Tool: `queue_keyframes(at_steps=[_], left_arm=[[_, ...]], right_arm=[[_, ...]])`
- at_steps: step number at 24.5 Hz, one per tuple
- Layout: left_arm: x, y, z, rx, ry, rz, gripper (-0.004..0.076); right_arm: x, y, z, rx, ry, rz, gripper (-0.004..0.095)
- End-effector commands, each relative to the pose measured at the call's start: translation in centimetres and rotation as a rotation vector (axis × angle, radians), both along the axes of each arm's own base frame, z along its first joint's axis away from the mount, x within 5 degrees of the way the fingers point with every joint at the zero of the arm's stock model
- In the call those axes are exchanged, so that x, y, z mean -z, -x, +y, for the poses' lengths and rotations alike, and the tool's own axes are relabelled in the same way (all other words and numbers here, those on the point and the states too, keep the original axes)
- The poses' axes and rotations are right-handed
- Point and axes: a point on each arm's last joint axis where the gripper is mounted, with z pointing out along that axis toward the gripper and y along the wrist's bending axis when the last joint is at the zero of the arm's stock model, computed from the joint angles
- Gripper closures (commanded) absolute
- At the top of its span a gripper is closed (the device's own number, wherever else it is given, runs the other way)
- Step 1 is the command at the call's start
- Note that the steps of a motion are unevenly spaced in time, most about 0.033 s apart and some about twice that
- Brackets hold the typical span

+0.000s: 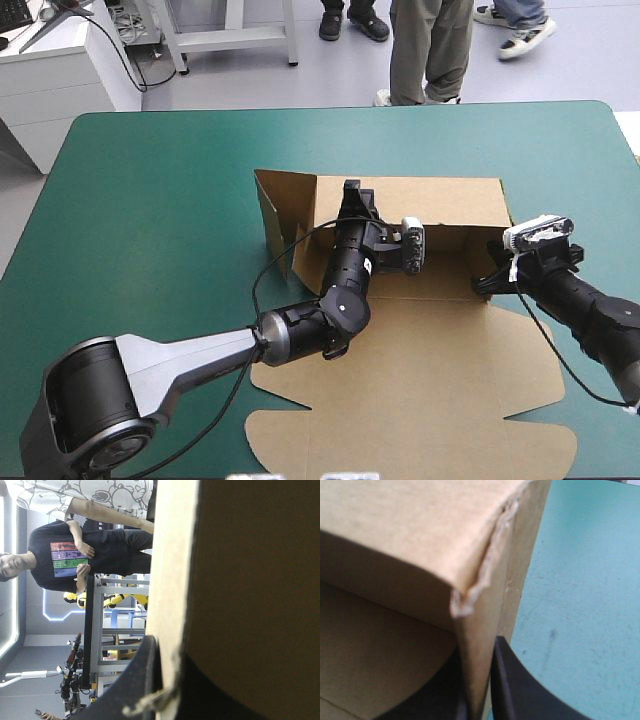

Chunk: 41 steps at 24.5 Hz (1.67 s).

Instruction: Fold the box

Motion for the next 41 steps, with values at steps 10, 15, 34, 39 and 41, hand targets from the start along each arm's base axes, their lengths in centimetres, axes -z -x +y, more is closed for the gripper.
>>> queue_keyframes(at_steps=[10, 15, 34, 39, 41], left_arm=[[-1.7, 0.5, 0.0, 0.024, 0.071, 0.014, 0.0732], [-1.7, 0.5, 0.0, 0.022, 0.07, 0.013, 0.0732], [-3.0, 2.8, -1.1, -0.005, -0.01, -0.089, 0.0371], [-5.1, 5.8, -1.9, 0.004, 0.002, -0.155, 0.0483], [-6.6, 7.1, -1.6, 0.01, 0.04, -0.174, 0.0531]], right_arm=[[-1.8, -0.6, 2.5, 0.025, 0.008, -0.039, 0.0906], [-1.8, -0.6, 2.8, 0.031, -0.005, -0.035, 0.0907], [-2.6, -5.3, 2.6, 0.086, 0.009, -0.019, 0.0907], [-3.9, -6.6, 2.7, 0.084, 0.002, -0.022, 0.0907], [-4.4, -6.7, 2.9, 0.062, 0.012, -0.012, 0.0907]])
